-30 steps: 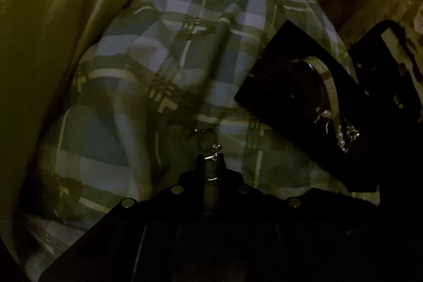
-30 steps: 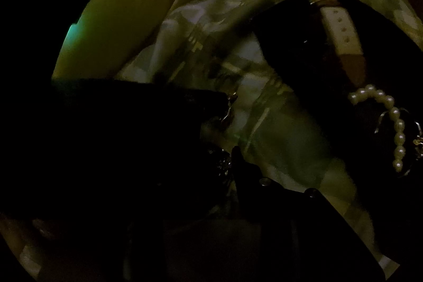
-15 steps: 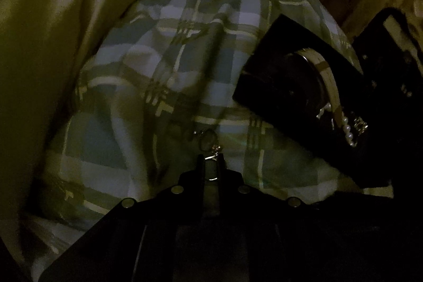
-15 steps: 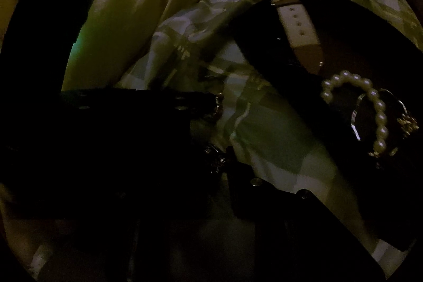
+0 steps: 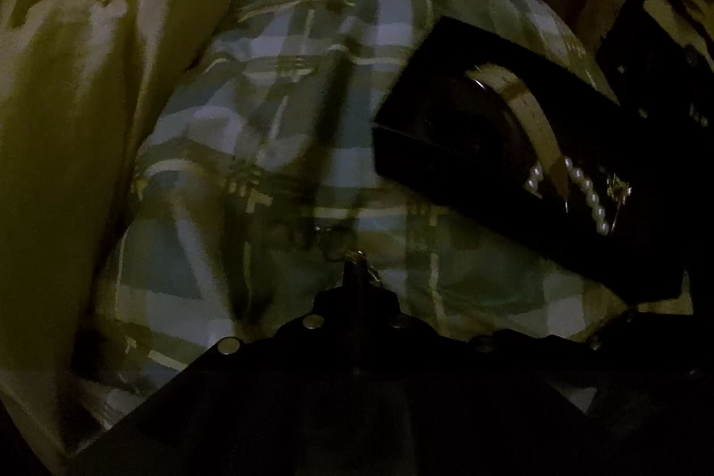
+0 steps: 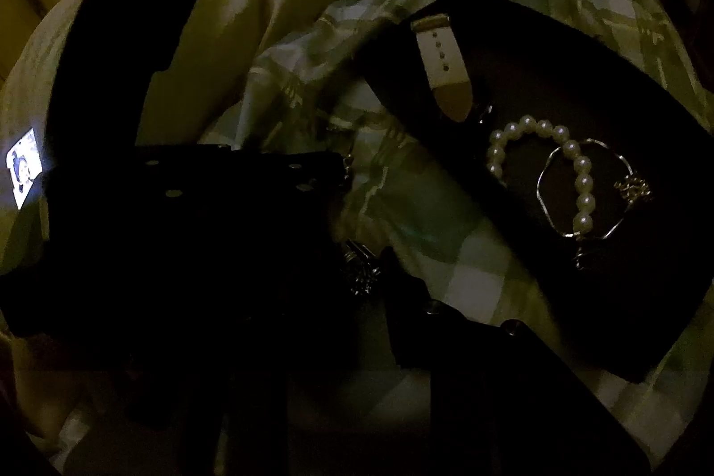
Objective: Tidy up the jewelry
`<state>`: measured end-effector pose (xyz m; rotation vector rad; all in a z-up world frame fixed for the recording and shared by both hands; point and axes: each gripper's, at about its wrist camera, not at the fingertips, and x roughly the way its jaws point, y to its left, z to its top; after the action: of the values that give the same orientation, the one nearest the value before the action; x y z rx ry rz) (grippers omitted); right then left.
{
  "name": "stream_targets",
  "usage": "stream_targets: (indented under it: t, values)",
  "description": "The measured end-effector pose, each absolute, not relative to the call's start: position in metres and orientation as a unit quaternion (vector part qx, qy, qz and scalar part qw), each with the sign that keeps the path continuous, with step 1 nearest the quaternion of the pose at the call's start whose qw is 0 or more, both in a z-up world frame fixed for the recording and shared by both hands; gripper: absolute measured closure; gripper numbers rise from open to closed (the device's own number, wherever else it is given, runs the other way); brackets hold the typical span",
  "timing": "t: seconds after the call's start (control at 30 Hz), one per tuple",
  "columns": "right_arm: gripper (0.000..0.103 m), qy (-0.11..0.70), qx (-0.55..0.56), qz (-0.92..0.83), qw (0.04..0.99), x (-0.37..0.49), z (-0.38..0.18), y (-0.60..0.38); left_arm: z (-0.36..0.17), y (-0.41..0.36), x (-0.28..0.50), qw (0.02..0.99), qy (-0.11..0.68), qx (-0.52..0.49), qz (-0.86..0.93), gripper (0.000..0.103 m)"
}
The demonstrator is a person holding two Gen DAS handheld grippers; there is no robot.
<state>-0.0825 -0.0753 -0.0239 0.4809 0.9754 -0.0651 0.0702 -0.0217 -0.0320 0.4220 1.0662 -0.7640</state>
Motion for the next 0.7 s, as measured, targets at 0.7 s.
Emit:
stream_targets:
  t: [0.7]
  values:
    - [0.082, 0.432, 0.195, -0.052, 0.879, -0.052, -0.009, -0.086, 0.006, -0.001, 0.080, 0.794, 0.469, 0.105, -0.372, 0.103]
